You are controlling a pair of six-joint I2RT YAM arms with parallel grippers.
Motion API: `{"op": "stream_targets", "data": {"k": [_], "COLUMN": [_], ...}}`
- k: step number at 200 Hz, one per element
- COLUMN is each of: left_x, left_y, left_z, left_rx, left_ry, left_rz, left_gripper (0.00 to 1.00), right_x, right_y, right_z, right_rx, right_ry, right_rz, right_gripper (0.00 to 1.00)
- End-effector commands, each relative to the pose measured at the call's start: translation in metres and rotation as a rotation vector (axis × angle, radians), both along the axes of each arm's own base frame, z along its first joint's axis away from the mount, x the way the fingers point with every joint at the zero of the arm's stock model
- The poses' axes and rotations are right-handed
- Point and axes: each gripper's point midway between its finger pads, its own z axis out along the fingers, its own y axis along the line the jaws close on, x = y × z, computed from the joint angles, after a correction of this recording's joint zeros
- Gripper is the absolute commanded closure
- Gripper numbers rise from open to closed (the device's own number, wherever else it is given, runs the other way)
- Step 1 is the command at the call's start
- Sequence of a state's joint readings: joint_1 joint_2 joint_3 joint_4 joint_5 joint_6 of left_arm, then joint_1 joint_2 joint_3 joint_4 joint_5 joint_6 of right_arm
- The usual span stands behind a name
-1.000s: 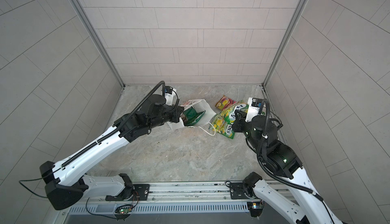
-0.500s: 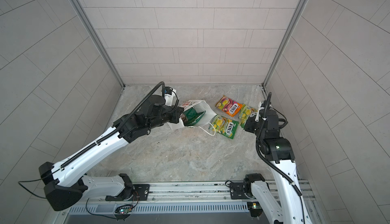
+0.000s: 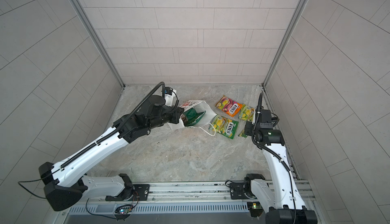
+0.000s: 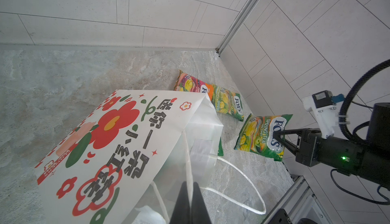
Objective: Take the snacks out of the paper bag
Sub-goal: 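Lower the packet beside the other packets and open the right gripper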
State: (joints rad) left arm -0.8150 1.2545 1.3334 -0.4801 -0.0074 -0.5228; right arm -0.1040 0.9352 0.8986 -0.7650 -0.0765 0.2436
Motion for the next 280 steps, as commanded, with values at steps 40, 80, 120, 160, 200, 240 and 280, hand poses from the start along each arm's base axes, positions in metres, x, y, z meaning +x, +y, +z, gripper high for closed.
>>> {"op": "stream_targets", "data": {"k": [40,80,120,160,200,240,280], "left_x": [-0.006,-0.005,-0.006,-0.006,-0.007,-0.007,-0.008], "left_y": [0.003,0.003,0.002,0.003,0.005,0.006,0.006], "left_z": [0.004,0.004,0.005,0.009,0.010,0.012,0.013], "left_rx": [-0.004,-0.001,-0.002,-0.006,0.000,0.000,-0.001], "left_ry": [-0.019,-0.021,-0.022,-0.029,-0.031,-0.038,-0.036], "left_rz": [-0.013,-0.012,-0.016,-0.016,-0.015,-0.013,-0.016], "left_gripper": [1.00,1.00,1.00,1.00,1.00,1.00,1.00], "right_x": [0.028,0.038,0.043,0.036,0.032,0.033,0.032], "right_y": [0.001,0.006,0.007,-0.016,-0.029,-0.033,-0.042], "right_z": [-0.016,-0.033,-0.051,-0.067,-0.079,-0.083,-0.080], "right_rx": [0.057,0.162,0.195,0.091,0.043,0.032,-0.013], "right_ry": [0.003,0.039,0.110,0.244,0.361,0.384,0.375], "right_rz": [0.067,0.103,0.125,0.072,0.042,0.033,-0.003], "right_gripper": [1.00,1.00,1.00,1.00,1.00,1.00,0.96]}}
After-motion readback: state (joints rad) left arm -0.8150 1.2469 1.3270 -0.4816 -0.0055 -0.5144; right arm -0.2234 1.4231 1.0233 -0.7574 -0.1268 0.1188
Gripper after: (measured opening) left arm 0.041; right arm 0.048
